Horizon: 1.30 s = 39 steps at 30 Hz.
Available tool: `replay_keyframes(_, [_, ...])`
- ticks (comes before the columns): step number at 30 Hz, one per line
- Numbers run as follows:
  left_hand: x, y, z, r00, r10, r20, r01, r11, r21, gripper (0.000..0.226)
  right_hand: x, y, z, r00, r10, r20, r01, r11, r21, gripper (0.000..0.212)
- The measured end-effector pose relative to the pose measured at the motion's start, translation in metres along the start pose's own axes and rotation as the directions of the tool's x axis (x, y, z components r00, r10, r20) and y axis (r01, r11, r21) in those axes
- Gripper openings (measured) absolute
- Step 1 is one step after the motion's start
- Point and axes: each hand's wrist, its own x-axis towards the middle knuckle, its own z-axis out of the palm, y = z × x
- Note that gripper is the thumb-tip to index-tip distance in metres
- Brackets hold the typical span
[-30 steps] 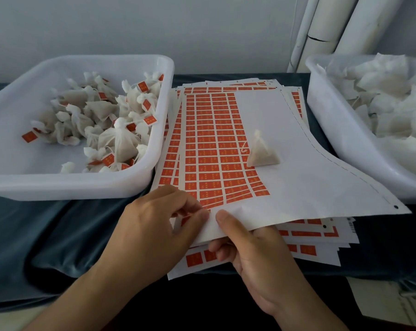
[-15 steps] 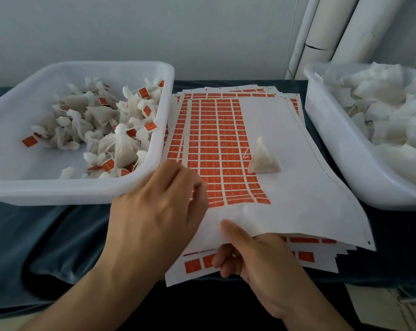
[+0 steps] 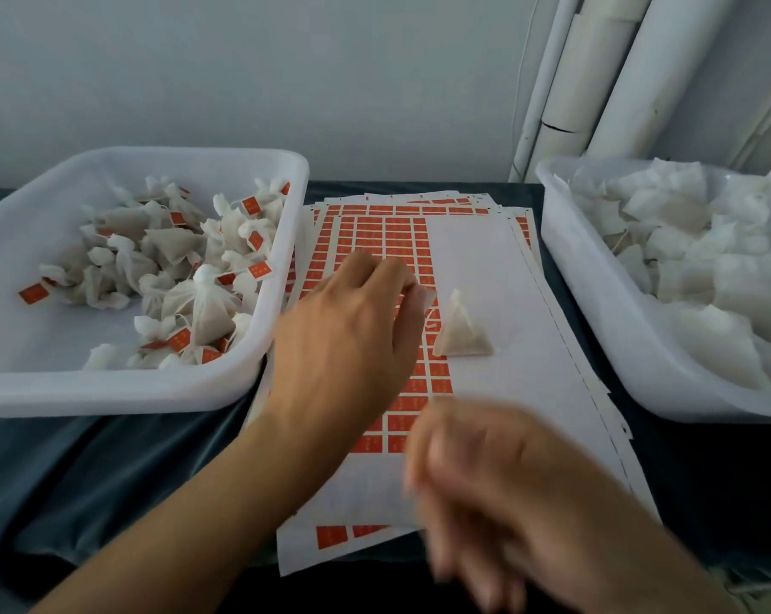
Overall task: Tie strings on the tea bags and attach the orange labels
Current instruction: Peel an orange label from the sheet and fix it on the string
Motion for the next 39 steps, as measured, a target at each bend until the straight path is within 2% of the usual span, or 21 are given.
replay_keyframes(1, [0.004,0.000,0.006,1.000,-0.008,-0.013,0.008,1.000,-0.009,0.020,0.002,-0.013,-0.009,0.993,-0.103,-0.062,0.097,0.991,-0.090,0.025])
replay_keyframes(3, [0.015,-0.001,0.017,0.999,-0.025,-0.035,0.025,1.000,-0.004,0.021,0.026,-0.029,-0.035,0.924,-0.204,-0.323,0.111,0.952,-0.286,0.030])
replay_keyframes(5, [0.025,-0.003,0.030,0.999,-0.031,-0.042,0.031,0.999,0.013,0.025,0.056,-0.037,-0.054,0.860,-0.257,-0.440,0.054,0.905,-0.422,0.027])
replay_keyframes(9, [0.042,-0.005,0.053,0.999,-0.016,-0.032,0.017,1.000,0.024,0.024,0.097,-0.039,-0.075,0.872,-0.199,-0.447,-0.050,0.872,-0.487,0.027])
replay_keyframes(17, [0.049,-0.020,0.081,0.997,-0.070,-0.007,0.070,0.997,-0.044,0.024,0.128,-0.024,-0.091,0.799,-0.297,-0.523,-0.017,0.859,-0.512,0.024])
replay_keyframes(21, [0.046,-0.019,0.092,0.999,-0.046,-0.004,0.046,0.997,-0.066,0.020,0.132,-0.008,-0.096,0.822,-0.298,-0.485,0.021,0.867,-0.498,0.020])
replay_keyframes(24, [0.047,-0.019,0.097,0.998,-0.067,-0.005,0.067,0.995,-0.075,0.019,0.133,-0.001,-0.104,0.806,-0.320,-0.498,0.044,0.871,-0.489,0.014])
replay_keyframes(29, [0.047,-0.025,0.098,0.997,-0.081,-0.013,0.079,0.992,-0.097,0.017,0.135,0.003,-0.110,0.806,-0.312,-0.503,-0.005,0.846,-0.533,0.016])
replay_keyframes(34, [0.044,-0.030,0.099,0.997,-0.080,0.020,0.081,0.991,-0.104,0.017,0.133,0.004,-0.106,0.842,-0.237,-0.484,0.056,0.931,-0.359,0.022])
replay_keyframes(37, [0.044,-0.030,0.099,0.997,-0.076,0.017,0.078,0.988,-0.132,0.021,0.132,0.004,-0.106,0.821,-0.245,-0.515,0.100,0.951,-0.293,0.022])
replay_keyframes(39, [0.043,-0.028,0.099,0.997,-0.066,0.039,0.071,0.987,-0.141,0.029,0.133,0.006,-0.108,0.784,-0.289,-0.550,0.132,0.942,-0.308,0.020])
